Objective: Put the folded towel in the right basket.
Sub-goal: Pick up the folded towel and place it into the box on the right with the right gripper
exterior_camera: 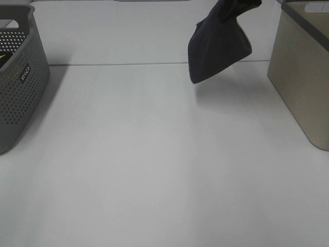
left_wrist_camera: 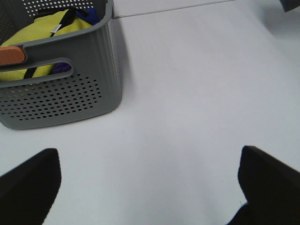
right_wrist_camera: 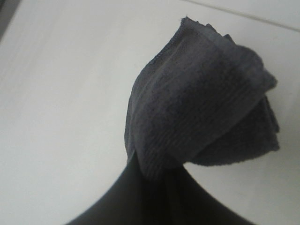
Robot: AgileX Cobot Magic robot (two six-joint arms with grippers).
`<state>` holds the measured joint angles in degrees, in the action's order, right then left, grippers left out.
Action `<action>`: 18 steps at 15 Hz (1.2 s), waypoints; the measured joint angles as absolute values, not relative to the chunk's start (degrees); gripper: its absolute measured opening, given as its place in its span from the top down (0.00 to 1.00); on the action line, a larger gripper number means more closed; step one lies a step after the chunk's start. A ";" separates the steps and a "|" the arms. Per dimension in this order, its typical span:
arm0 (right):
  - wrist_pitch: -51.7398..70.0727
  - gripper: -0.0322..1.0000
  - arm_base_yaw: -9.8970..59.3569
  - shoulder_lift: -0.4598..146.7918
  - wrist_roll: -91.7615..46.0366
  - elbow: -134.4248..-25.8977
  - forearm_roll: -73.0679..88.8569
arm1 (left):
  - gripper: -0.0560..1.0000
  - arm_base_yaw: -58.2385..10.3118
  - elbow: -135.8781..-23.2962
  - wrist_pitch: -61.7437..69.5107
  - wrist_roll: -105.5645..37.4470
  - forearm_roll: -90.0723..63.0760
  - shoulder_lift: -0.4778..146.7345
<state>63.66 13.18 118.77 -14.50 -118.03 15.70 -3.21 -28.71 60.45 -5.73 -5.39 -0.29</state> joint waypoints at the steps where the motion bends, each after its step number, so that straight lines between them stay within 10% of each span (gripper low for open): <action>1: 63.71 0.92 12.95 115.57 -12.83 -118.03 11.92 | 0.02 -3.21 -28.71 60.45 -5.73 -5.39 -0.29; 12: 68.70 0.92 -13.06 103.19 -8.25 -115.97 10.26 | 0.02 -3.21 -28.71 60.45 -5.73 -5.39 -0.29; 18: 63.94 0.86 -16.04 109.09 -6.47 -105.42 9.51 | 0.02 -3.21 -28.71 60.45 -5.73 -5.39 -0.29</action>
